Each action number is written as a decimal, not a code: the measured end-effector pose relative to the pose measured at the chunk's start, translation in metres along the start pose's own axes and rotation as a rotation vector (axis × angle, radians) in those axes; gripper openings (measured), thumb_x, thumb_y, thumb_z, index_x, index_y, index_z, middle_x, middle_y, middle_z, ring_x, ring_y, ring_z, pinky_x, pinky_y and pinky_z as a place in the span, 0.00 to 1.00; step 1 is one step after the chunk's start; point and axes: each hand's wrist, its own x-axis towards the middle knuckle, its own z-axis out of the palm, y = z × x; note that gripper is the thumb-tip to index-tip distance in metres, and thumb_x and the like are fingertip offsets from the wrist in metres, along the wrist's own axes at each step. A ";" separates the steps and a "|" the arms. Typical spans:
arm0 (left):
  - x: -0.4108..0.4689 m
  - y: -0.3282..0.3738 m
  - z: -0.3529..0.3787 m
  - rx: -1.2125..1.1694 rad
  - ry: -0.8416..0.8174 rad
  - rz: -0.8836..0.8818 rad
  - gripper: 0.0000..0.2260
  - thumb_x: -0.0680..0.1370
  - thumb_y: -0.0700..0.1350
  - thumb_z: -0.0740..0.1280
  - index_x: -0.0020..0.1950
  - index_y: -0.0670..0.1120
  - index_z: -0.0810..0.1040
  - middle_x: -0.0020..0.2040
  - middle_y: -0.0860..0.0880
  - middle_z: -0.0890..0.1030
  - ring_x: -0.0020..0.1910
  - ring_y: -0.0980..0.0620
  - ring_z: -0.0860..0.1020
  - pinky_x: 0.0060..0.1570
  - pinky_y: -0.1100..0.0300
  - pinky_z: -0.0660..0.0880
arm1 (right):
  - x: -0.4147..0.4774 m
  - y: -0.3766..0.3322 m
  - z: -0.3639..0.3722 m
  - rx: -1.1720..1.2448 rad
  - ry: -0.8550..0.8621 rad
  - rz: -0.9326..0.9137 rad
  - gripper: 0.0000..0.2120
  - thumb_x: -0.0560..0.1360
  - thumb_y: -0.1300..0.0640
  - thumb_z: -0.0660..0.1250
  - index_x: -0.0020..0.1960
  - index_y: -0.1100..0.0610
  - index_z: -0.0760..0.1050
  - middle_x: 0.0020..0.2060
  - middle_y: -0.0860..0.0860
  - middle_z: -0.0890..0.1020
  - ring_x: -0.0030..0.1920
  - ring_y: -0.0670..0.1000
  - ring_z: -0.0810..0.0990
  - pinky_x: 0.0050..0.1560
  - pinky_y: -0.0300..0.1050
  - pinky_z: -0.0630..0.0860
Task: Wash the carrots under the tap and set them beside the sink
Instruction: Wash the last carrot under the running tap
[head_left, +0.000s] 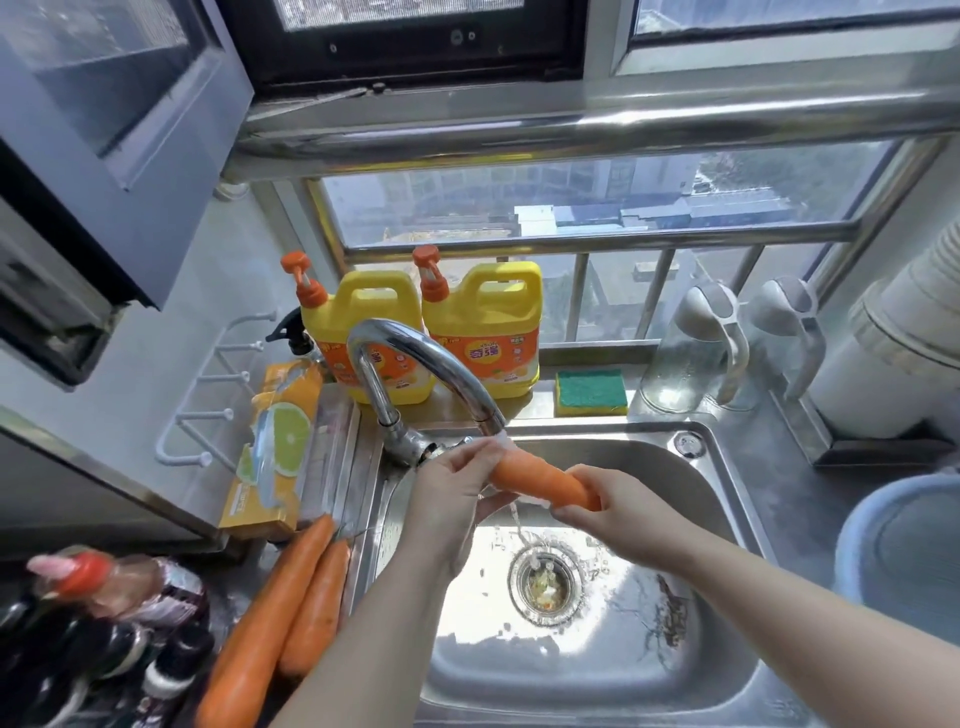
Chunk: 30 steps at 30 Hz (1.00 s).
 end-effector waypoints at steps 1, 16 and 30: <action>0.000 -0.001 0.000 0.010 0.015 0.006 0.05 0.80 0.40 0.68 0.51 0.41 0.82 0.52 0.40 0.83 0.53 0.45 0.81 0.50 0.50 0.83 | 0.000 -0.001 0.000 -0.008 -0.003 0.004 0.04 0.76 0.47 0.71 0.47 0.45 0.77 0.32 0.42 0.78 0.32 0.40 0.74 0.37 0.39 0.68; 0.009 0.005 -0.060 -0.163 0.220 0.060 0.14 0.82 0.41 0.65 0.67 0.41 0.76 0.65 0.41 0.78 0.59 0.46 0.80 0.46 0.57 0.81 | 0.023 -0.057 -0.019 0.050 -0.086 -0.061 0.08 0.75 0.48 0.74 0.51 0.50 0.85 0.31 0.44 0.82 0.28 0.44 0.78 0.33 0.38 0.73; -0.012 -0.010 -0.074 0.313 0.281 0.048 0.11 0.86 0.48 0.58 0.60 0.48 0.79 0.59 0.43 0.80 0.56 0.45 0.81 0.52 0.50 0.82 | 0.011 -0.065 -0.007 1.104 0.122 0.183 0.10 0.80 0.60 0.66 0.59 0.65 0.78 0.48 0.61 0.86 0.50 0.59 0.85 0.55 0.54 0.82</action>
